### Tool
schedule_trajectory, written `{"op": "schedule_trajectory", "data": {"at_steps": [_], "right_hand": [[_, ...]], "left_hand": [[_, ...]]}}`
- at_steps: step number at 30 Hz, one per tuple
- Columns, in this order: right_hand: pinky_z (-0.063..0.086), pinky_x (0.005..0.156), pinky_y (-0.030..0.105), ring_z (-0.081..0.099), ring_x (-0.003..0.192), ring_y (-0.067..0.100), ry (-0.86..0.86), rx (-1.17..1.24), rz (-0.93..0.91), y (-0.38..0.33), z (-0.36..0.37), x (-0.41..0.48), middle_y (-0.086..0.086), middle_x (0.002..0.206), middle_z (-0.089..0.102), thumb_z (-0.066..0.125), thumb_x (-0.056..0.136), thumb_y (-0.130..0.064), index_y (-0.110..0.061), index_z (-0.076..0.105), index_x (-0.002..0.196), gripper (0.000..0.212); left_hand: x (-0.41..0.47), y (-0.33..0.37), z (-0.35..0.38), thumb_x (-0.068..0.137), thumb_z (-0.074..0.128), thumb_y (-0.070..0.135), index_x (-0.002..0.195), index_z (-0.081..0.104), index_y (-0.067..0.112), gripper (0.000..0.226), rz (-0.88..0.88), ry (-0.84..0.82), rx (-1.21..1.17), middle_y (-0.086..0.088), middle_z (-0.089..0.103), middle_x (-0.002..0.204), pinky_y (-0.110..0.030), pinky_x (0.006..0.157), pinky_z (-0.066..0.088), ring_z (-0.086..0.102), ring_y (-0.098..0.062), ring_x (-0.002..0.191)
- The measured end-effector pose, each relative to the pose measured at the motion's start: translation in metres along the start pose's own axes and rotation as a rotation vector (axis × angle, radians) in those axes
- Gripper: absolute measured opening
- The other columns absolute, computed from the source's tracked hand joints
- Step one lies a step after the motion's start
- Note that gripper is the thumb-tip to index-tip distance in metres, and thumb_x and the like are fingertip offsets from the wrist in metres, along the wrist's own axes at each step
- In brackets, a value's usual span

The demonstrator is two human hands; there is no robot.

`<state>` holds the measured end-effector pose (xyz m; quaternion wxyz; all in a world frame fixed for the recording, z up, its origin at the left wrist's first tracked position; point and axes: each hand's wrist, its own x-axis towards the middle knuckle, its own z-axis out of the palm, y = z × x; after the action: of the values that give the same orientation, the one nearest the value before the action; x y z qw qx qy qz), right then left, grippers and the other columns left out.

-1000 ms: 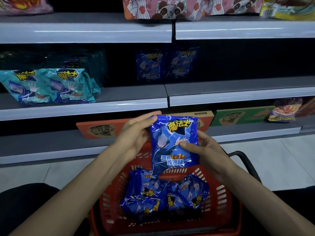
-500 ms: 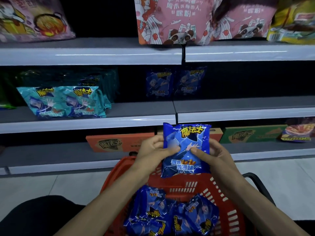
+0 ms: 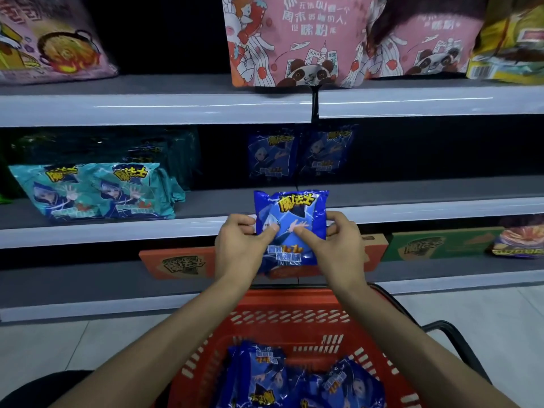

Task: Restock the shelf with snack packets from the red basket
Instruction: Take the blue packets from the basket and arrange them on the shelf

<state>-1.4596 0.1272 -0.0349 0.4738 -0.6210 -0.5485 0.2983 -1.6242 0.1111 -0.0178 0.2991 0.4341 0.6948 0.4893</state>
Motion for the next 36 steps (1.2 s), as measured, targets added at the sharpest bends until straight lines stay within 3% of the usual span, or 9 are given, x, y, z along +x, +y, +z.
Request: {"op": "schedule_trajectory", "data": {"at_steps": [2,6,10,20,24,28,30,33,36], "right_hand": [[0.040,0.058,0.019,0.060,0.075,0.004,0.042,-0.037,-0.015,-0.007,0.010,0.009,0.000,0.101,0.061,0.085,0.079,-0.052,-0.029,0.068,0.104,0.038],[0.042,0.067,0.026,0.055,0.081,-0.004,0.109,-0.034,-0.041,-0.014,0.031,0.033,-0.008,0.106,0.056,0.082,0.084,-0.047,-0.028,0.065,0.110,0.036],[0.034,0.063,0.018,0.049,0.073,-0.002,0.162,-0.053,-0.102,-0.023,0.048,0.064,-0.007,0.099,0.052,0.077,0.092,-0.035,-0.025,0.061,0.109,0.025],[0.052,0.086,0.038,0.060,0.090,0.016,0.109,-0.047,-0.068,-0.012,0.082,0.117,-0.002,0.108,0.056,0.079,0.090,-0.028,-0.018,0.063,0.120,0.035],[0.054,0.094,0.038,0.063,0.112,0.017,0.065,0.045,-0.034,0.005,0.091,0.116,-0.003,0.126,0.061,0.083,0.086,-0.024,-0.016,0.041,0.147,0.075],[0.058,0.094,0.043,0.066,0.109,0.014,0.040,0.182,-0.085,0.014,0.094,0.115,-0.005,0.122,0.061,0.076,0.089,-0.011,-0.026,0.035,0.130,0.060],[0.057,0.095,0.041,0.065,0.110,0.015,-0.001,0.104,-0.141,0.018,0.094,0.114,-0.002,0.126,0.059,0.069,0.089,-0.007,-0.024,0.041,0.125,0.048],[0.042,0.096,0.023,0.043,0.135,0.025,0.049,-0.307,-0.382,0.028,0.094,0.107,0.010,0.153,0.039,0.065,0.093,-0.008,-0.011,0.056,0.129,0.038],[0.055,0.081,0.039,0.051,0.122,0.034,0.013,-0.547,-0.602,0.042,0.100,0.102,0.016,0.140,0.050,0.064,0.092,-0.007,-0.003,0.065,0.123,0.032]], "left_hand": [[0.011,-0.001,0.004,0.083,0.085,0.040,0.106,0.062,0.018,0.039,0.025,0.022,-0.017,0.005,0.066,0.095,-0.037,0.072,0.059,0.069,-0.014,0.086],[0.035,-0.005,0.012,0.089,0.081,0.024,0.109,0.067,0.020,0.024,0.147,0.030,-0.046,0.009,0.073,0.101,-0.029,0.085,0.058,0.069,-0.007,0.097],[0.058,0.004,0.019,0.093,0.074,0.010,0.119,0.068,0.020,0.029,0.265,-0.037,-0.133,0.011,0.072,0.110,-0.015,0.086,0.053,0.067,-0.001,0.105],[0.100,-0.007,0.044,0.096,0.068,0.019,0.144,0.058,0.023,0.049,0.298,-0.021,0.011,0.010,0.064,0.134,-0.040,0.100,0.055,0.062,-0.010,0.117],[0.101,-0.017,0.048,0.094,0.069,0.026,0.143,0.043,0.031,0.055,0.359,-0.040,0.103,0.016,0.060,0.137,-0.046,0.097,0.054,0.060,-0.012,0.122],[0.110,-0.021,0.051,0.094,0.067,0.029,0.130,0.047,0.027,0.042,0.457,-0.025,0.308,0.009,0.060,0.136,-0.044,0.099,0.047,0.057,-0.021,0.125],[0.114,-0.026,0.053,0.095,0.065,0.031,0.135,0.052,0.024,0.043,0.506,-0.036,0.442,0.008,0.048,0.155,-0.042,0.107,0.038,0.048,-0.020,0.137],[0.114,-0.034,0.056,0.096,0.062,0.032,0.150,0.048,0.020,0.057,0.525,-0.062,0.539,0.009,0.028,0.168,-0.042,0.110,0.037,0.040,-0.019,0.145],[0.115,-0.040,0.058,0.092,0.062,0.024,0.154,0.044,0.014,0.065,0.543,-0.055,0.574,0.010,0.023,0.168,-0.041,0.103,0.042,0.045,-0.020,0.141]]}}
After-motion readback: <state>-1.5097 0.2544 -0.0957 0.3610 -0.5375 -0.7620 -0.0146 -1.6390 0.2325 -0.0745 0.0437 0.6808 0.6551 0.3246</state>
